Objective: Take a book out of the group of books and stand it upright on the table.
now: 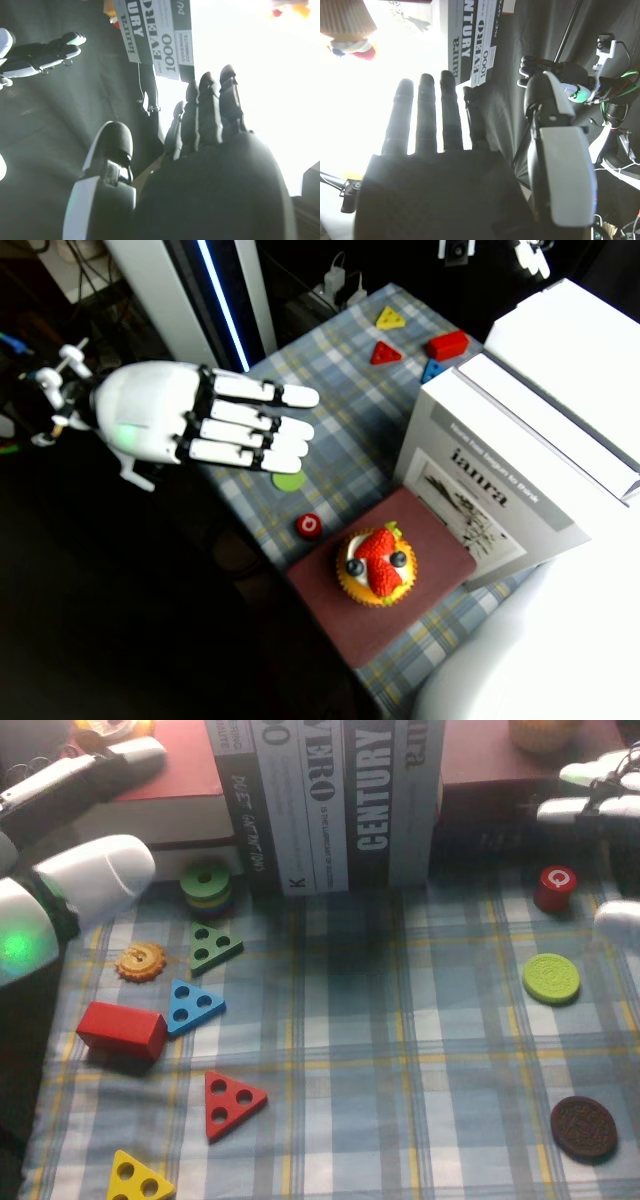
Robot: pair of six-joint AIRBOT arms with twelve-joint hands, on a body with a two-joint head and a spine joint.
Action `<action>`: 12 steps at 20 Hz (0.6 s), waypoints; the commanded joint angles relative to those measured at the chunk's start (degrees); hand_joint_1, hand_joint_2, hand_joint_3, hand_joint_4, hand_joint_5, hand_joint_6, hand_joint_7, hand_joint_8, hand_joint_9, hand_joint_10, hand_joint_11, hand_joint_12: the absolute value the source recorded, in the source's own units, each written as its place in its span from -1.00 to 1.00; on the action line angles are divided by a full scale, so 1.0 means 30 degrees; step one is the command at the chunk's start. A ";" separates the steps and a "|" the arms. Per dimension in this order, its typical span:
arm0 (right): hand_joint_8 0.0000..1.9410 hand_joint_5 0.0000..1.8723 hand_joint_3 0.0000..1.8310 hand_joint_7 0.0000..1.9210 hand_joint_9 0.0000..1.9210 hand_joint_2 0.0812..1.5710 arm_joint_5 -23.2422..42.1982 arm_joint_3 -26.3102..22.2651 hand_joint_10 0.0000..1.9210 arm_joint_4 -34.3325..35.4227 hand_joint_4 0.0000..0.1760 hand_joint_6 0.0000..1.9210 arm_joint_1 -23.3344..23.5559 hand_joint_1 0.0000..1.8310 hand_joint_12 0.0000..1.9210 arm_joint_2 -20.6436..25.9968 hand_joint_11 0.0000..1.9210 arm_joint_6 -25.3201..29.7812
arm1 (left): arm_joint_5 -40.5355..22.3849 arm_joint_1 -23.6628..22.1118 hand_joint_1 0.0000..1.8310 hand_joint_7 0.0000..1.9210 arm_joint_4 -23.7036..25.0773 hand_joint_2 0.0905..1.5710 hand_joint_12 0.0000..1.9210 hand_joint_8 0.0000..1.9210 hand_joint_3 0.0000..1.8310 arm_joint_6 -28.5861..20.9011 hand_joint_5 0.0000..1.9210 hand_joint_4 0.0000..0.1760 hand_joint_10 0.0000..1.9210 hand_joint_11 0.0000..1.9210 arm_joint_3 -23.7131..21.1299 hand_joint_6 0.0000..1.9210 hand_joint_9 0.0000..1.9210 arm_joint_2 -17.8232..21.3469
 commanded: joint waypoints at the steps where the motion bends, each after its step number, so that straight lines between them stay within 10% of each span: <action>1: -1.00 -0.45 -1.00 -0.75 -0.70 0.70 0.2328 0.0100 -0.99 0.0382 -0.73 -1.00 0.0383 -0.87 -0.16 0.0002 -0.97 0.0109 | -0.2537 -0.0066 -1.00 -0.74 0.0242 0.55 -0.92 -1.00 -0.99 -0.0204 -0.65 1.00 -1.00 -1.00 -0.0070 -1.00 -0.89 0.0022; 8: -1.00 -0.61 -1.00 -0.83 -0.91 0.69 0.2305 0.1214 -1.00 -0.0312 0.27 -1.00 0.4139 -0.92 -0.80 -0.1054 -1.00 -0.0477 | -0.2728 0.0321 -1.00 -0.74 0.0158 0.56 -0.94 -0.99 -1.00 -0.0827 -0.65 0.69 -1.00 -0.98 0.0046 -0.99 -0.90 0.0024; 12: -1.00 -0.76 -1.00 -0.99 -1.00 0.44 0.0552 0.2182 -1.00 -0.1631 0.99 -1.00 0.7464 -1.00 -0.96 -0.1835 -0.99 -0.0960 | -0.2497 0.0323 -1.00 -0.77 0.0165 0.54 -0.99 -1.00 -1.00 -0.0825 -0.65 0.98 -1.00 -1.00 0.0094 -1.00 -0.89 0.0014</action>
